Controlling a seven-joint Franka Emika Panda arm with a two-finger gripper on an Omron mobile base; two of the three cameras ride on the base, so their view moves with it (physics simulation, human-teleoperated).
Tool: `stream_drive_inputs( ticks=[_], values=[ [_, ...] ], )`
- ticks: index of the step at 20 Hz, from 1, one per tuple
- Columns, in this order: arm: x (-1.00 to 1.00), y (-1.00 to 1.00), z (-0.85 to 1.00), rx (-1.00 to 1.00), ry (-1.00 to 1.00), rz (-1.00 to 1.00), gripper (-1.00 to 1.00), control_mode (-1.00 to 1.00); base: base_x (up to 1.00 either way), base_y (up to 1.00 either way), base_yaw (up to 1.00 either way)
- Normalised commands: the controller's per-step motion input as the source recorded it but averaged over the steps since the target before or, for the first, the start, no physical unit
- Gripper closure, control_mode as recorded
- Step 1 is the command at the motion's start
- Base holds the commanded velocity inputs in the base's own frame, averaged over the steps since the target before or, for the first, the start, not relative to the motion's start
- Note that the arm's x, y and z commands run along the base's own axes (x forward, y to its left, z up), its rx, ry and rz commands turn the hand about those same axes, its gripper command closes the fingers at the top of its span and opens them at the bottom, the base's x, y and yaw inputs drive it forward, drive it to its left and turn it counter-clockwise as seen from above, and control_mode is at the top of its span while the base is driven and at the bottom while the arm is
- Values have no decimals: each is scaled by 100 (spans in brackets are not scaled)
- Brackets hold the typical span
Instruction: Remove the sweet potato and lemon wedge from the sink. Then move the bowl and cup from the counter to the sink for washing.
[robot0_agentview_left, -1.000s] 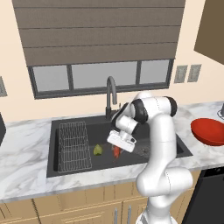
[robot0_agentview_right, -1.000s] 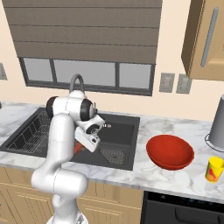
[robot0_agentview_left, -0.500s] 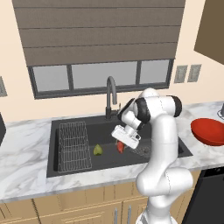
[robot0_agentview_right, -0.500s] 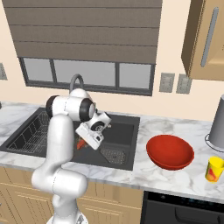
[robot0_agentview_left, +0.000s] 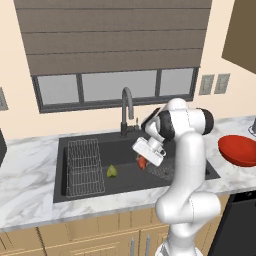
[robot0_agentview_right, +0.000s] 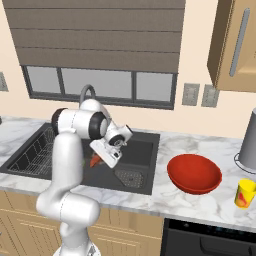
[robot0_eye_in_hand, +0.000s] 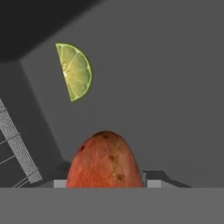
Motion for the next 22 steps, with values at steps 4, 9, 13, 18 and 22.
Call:
stream_drive_inputs(
  ticks=[4, 9, 13, 18, 22],
  values=[
    [-12, -17, 30, 0, 0, 1, 100, -100, 0, 0, 0],
    [-11, -17, 35, 0, 0, 2, 100, -100, 0, 0, 0],
    [-11, -19, 36, 0, 0, 4, 100, -100, 0, 0, 0],
    [-18, -21, 34, 0, -1, 4, 100, -100, 0, 0, 0],
    [-21, -21, 32, 0, -2, 4, 100, -100, 0, 0, 0]
  ],
)
